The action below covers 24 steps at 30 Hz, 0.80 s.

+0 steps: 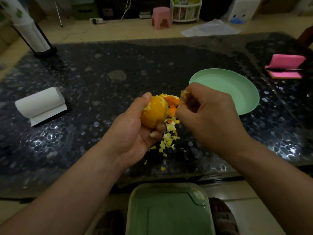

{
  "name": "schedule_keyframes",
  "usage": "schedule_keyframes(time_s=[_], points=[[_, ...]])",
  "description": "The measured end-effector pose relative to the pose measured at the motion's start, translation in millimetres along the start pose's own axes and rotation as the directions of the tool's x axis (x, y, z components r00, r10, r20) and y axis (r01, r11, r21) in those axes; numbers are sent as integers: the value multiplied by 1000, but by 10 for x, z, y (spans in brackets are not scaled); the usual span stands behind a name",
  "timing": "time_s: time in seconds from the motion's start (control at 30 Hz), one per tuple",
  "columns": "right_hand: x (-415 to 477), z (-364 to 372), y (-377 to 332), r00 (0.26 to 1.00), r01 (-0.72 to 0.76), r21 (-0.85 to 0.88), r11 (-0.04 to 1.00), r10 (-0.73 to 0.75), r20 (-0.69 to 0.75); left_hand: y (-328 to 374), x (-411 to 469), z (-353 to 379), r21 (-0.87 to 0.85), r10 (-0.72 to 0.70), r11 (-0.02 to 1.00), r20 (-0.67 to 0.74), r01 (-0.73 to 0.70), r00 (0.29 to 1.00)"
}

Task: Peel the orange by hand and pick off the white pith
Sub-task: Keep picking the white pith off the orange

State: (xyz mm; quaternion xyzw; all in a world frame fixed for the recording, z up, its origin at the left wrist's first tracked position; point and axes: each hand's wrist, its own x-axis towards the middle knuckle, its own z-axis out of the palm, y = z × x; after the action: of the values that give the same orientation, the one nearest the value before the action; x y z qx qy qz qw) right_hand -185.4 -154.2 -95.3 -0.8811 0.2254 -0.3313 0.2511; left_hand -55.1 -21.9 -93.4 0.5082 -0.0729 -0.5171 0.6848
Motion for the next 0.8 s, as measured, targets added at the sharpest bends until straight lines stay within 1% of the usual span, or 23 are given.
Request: schedule_keyframes(time_s=[0.13, 0.23, 0.33, 0.47, 0.67, 0.73, 0.8], points=[[-26, -21, -27, 991, -21, 96, 995, 8, 136, 16, -2, -20, -23, -12, 1000, 13, 13, 1000], [-40, -22, -51, 983, -20, 137, 990, -6, 185, 24, -5, -6, -8, -14, 1000, 31, 14, 999], [-53, -39, -74, 982, -34, 140, 990, 7, 191, 25, -3, -7, 3, -5, 1000, 28, 5, 1000], [-71, -32, -111, 983, -17, 137, 990, -9, 184, 17, 11, -27, 3, -13, 1000, 42, 13, 999], [-75, 23, -169, 992, 37, 25, 999, -40, 119, 1, 17, -28, 23, -27, 999, 44, 26, 999], [-78, 50, -195, 993, 21, 16, 1000, -22, 113, -9, 21, -27, 39, -24, 999, 46, 22, 999], [-74, 66, -217, 993, -42, 73, 996, 33, 114, -21, 17, -14, 45, -13, 999, 44, 11, 999]])
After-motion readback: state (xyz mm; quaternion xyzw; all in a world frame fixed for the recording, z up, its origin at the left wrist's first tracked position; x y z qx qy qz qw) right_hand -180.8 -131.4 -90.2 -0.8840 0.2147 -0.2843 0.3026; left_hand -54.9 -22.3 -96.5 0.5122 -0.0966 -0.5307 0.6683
